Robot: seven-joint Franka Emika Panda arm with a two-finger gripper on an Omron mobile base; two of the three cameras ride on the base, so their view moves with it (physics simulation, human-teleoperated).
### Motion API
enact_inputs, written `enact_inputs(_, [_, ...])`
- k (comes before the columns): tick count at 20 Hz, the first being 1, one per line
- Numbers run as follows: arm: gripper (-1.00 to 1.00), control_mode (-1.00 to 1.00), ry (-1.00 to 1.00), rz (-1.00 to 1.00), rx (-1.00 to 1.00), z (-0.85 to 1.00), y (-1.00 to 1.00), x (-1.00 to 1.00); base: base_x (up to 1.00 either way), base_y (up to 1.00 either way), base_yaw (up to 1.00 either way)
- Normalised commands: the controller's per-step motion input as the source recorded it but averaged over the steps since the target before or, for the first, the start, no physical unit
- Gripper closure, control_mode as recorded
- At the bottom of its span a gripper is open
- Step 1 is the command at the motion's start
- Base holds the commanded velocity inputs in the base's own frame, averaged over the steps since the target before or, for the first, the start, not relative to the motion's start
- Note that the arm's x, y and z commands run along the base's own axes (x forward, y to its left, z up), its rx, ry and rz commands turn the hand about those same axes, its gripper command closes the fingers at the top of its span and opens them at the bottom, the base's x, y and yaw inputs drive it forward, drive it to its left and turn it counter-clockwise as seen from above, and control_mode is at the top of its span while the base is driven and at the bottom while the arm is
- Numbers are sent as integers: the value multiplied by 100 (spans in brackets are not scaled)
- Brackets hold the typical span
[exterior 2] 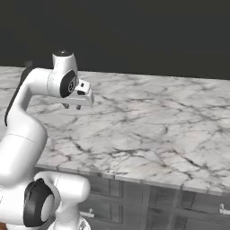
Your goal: Take a straw from the drawer in front and place it inside the glass cup on the dining counter.
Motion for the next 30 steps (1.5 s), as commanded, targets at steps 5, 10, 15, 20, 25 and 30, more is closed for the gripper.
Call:
enact_inputs(5, [-100, 100, 0, 0, 0, 0, 0, -1, -20, -1, -1])
enact_inputs(10, [-100, 100, 0, 0, 0, 0, 0, 0, -90, -20, -1])
enact_inputs(15, [-100, 100, 0, 0, 0, 0, 0, 0, -22, -21, 6])
enact_inputs(20, [-100, 100, 0, 0, 0, 0, 0, 0, -2, -70, 39])
enact_inputs(25, [-100, 100, 0, 0, 0, 0, 0, 0, -6, -91, 50])
enact_inputs(30, [-100, 100, 0, 0, 0, 0, 0, 0, -9, -90, 47])
